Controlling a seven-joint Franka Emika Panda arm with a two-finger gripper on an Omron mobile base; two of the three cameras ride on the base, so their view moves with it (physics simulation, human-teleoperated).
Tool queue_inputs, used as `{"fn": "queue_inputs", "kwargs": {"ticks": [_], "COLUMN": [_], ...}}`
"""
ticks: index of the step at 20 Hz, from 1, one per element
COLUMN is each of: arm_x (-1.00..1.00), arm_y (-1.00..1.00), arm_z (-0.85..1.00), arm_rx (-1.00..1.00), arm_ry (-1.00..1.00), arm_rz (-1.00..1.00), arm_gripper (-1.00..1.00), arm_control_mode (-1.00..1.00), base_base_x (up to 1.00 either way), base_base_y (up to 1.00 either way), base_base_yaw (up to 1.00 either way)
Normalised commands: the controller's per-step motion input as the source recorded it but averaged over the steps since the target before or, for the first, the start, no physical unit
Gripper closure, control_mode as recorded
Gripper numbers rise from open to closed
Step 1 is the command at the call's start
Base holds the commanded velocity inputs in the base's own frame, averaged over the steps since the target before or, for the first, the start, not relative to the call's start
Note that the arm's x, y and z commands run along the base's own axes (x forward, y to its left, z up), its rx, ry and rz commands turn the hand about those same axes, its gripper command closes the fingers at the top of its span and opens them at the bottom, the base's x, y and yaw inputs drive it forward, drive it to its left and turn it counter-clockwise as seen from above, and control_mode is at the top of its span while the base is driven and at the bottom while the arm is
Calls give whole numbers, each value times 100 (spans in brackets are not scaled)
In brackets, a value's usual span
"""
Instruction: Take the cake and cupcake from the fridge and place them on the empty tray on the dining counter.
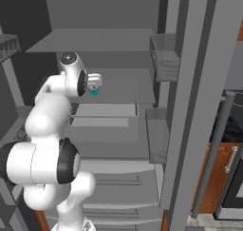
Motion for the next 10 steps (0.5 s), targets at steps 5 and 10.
{"fn": "queue_inputs", "kwargs": {"ticks": [5, 10], "arm_x": [46, 42], "arm_y": [0, 0], "arm_z": [-18, -22], "arm_rx": [0, 1], "arm_ry": [0, 0], "arm_rz": [-1, 0], "arm_gripper": [-100, -100], "arm_control_mode": [-100, -100], "base_base_x": [0, 0], "base_base_y": [0, 0], "base_base_yaw": [0, 0]}}
